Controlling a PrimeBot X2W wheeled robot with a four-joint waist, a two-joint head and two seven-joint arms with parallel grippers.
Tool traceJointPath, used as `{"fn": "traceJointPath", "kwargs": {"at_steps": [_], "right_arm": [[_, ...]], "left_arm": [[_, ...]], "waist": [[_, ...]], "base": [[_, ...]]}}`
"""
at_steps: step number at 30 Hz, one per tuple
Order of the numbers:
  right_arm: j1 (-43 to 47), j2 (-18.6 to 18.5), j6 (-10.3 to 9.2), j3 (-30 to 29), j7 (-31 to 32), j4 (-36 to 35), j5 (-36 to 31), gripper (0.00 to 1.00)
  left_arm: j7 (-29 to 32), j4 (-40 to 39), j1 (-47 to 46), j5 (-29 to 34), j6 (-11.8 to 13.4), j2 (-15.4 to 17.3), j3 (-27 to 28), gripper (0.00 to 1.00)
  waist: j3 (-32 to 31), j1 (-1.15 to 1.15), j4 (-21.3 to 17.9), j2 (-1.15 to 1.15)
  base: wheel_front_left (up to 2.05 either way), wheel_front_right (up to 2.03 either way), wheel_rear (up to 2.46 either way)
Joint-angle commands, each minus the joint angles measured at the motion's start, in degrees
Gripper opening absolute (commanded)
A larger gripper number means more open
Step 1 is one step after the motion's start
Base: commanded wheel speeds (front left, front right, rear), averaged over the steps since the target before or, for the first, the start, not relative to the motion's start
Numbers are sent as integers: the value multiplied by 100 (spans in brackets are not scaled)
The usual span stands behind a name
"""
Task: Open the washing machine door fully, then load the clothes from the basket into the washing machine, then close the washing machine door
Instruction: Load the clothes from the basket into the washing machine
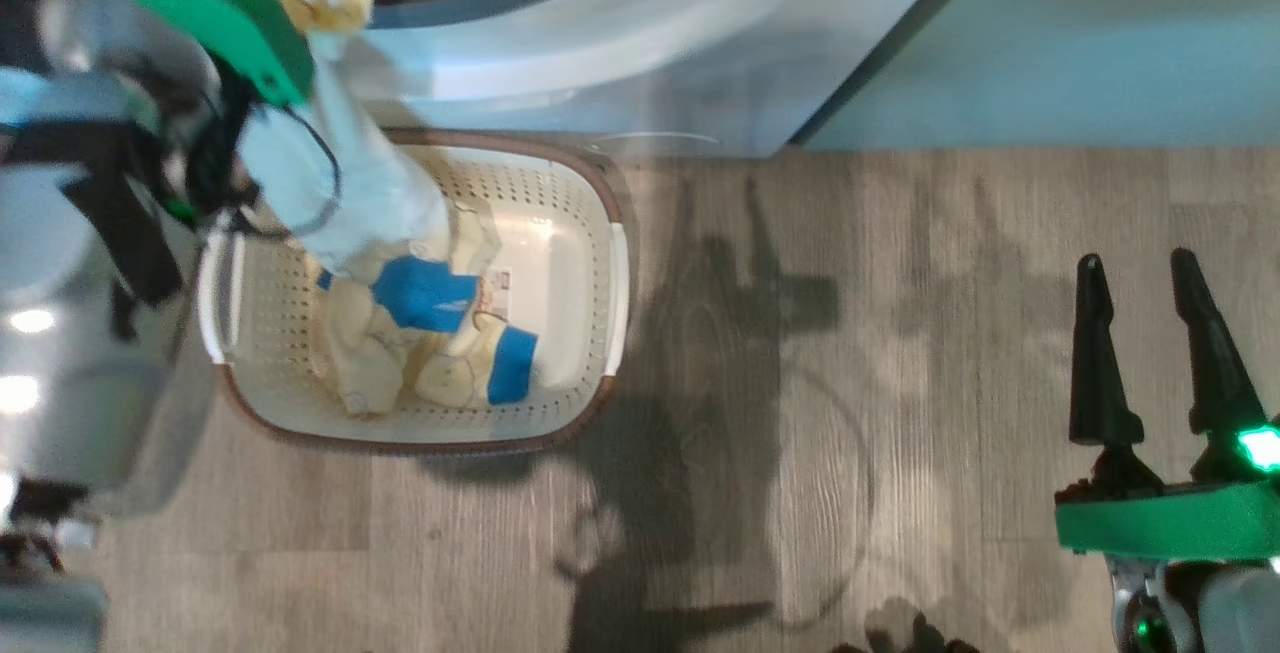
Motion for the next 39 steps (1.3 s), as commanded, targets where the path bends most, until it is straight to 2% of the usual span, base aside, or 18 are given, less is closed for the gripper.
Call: {"fn": "traceJointPath", "kwargs": {"at_steps": [1,10,15,19,23,32,35,39], "right_arm": [[-70,-66,22,129,-31,-186,48,100],[-250,-66,22,311,-31,-170,184,100],[-345,-66,22,427,-31,-150,324,100],[-374,-66,22,511,-31,-131,426,100],[-385,-66,22,561,-31,-125,484,100],[-422,-66,22,544,-31,-142,514,100],[-469,-66,22,547,-31,-137,522,100],[-514,-66,22,570,-31,-129,549,100]], "left_arm": [[94,-70,-320,-21,-14,346,227,0],[1214,856,-1684,-262,-273,660,237,0],[1386,1217,-2305,-230,-303,883,250,0],[979,1350,-2608,-38,-245,1028,242,0],[105,1404,-2909,279,-149,1145,205,0],[-1407,1645,-3506,882,-141,1124,-113,0],[-1608,1584,-3656,948,-75,1048,-54,0],[-1568,2061,-3533,871,-212,961,-70,0]], "waist": [[154,-1,-130,0],[522,-1,-418,0],[729,-1,-678,0],[825,-1,-838,0],[900,-1,-955,0],[1041,-1,-998,0],[1100,-1,-997,0],[1116,-1,-986,0]], "base": [[0,0,0],[0,0,0],[0,0,0],[0,0,0],[0,0,0],[0,0,0],[0,0,0],[0,0,0]]}}
